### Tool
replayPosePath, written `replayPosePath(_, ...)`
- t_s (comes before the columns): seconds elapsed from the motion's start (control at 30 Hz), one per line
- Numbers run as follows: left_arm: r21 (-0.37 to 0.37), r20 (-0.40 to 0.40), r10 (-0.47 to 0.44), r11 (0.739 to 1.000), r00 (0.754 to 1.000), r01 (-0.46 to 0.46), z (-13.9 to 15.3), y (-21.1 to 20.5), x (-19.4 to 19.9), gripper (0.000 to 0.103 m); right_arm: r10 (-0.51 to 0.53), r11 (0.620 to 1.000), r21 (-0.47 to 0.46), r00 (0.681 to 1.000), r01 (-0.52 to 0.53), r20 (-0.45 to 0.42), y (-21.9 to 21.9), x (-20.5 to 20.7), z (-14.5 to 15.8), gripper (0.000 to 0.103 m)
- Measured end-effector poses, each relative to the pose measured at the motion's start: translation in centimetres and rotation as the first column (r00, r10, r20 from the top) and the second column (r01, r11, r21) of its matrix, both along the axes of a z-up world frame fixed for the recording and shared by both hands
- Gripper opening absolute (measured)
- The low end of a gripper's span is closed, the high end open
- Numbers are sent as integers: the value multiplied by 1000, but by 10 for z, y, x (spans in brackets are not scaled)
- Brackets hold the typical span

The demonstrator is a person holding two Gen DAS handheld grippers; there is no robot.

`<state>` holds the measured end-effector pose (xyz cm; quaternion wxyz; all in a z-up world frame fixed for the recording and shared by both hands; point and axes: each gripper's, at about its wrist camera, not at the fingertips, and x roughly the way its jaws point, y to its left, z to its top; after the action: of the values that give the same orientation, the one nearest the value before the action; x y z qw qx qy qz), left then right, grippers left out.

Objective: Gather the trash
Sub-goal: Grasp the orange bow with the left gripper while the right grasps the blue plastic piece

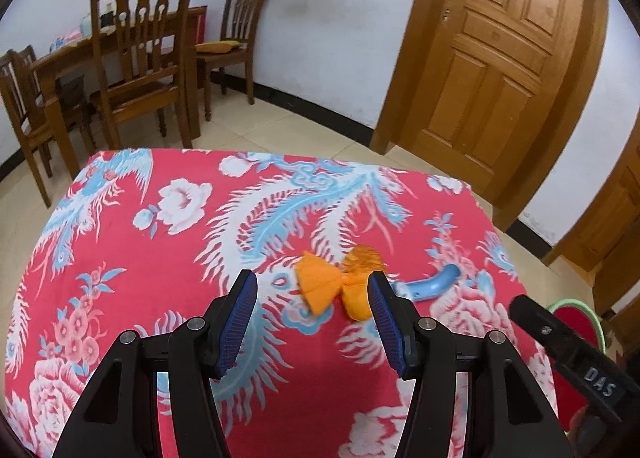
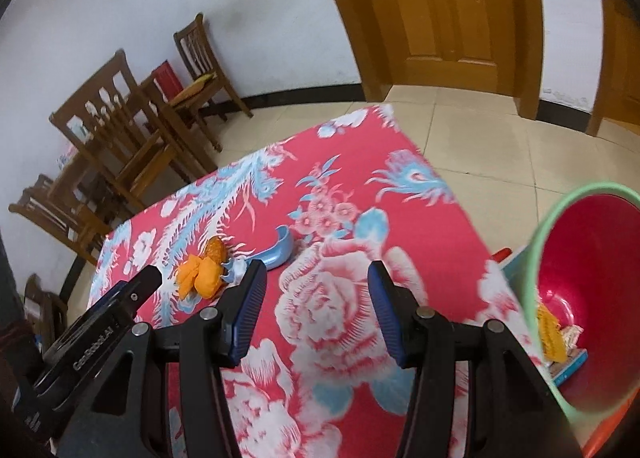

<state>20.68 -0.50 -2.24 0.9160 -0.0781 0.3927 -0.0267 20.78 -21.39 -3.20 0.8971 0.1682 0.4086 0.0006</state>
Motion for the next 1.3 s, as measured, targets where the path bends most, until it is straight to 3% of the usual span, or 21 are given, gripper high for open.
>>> replayPosePath(0.37, -35, -18, 53, 998, 998, -53, -14, 20, 8, 59, 55, 998, -4, 998, -55, -43, 22, 40, -27, 54)
replayPosePath(0.57, -52, -28, 48, 997, 998, -49, -17, 21, 9, 59, 67, 998, 25, 997, -66, -40, 26, 49, -33, 44)
replayPosePath(0.67, -53, -30, 38, 998, 999, -39, -18, 18, 9, 59, 79, 996, 40, 996, -78, -30, 28, 52, -33, 37)
replayPosePath(0.83, -61, -27, 23, 998, 999, -24, -19, 16, 8, 59, 79, 997, 16, 996, -78, -30, 33, 53, -37, 9)
replayPosePath(1.3, -27, -61, -83, 996, 995, 82, -21, -10, 13, 59, -14, 1000, 5, 998, 14, 58, -7, 20, 1, 5)
